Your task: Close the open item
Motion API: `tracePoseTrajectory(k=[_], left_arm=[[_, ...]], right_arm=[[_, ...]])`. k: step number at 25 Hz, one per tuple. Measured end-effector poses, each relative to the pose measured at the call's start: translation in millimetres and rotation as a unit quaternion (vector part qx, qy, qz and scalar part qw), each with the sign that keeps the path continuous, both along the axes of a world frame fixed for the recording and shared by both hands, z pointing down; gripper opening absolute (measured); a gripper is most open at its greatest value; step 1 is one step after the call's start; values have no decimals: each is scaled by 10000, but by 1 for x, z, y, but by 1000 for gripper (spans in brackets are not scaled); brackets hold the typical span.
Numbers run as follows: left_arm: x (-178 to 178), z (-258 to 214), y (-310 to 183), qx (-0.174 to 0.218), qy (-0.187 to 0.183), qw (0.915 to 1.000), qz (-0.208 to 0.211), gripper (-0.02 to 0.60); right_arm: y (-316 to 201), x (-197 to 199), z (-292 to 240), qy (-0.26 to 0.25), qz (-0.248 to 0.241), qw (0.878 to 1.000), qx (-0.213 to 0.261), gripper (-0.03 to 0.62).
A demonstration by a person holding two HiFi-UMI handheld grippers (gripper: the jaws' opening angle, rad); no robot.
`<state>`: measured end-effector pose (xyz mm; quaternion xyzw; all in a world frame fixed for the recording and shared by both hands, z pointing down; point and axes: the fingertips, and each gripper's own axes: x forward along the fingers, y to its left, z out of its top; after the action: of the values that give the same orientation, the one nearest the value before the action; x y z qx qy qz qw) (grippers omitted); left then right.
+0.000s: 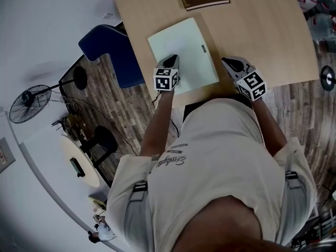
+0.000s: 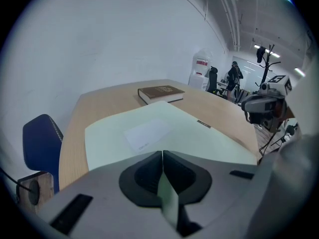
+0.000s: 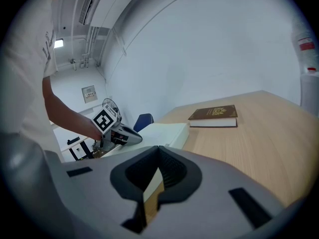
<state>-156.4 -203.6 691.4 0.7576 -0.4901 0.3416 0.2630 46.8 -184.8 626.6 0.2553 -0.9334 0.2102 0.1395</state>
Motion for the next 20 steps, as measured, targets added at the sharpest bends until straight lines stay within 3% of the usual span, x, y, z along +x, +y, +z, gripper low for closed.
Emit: tracePoseTrajectory(k=[16,20], left_arm=[[0,-7,0,224,38,9997,14,16],[1,-19,1,418,328,9986,-10,16]], right_arm=[[7,-9,-5,78,37,10000,-38,-5],[9,-12,-7,63,99,9999,-95,-5]])
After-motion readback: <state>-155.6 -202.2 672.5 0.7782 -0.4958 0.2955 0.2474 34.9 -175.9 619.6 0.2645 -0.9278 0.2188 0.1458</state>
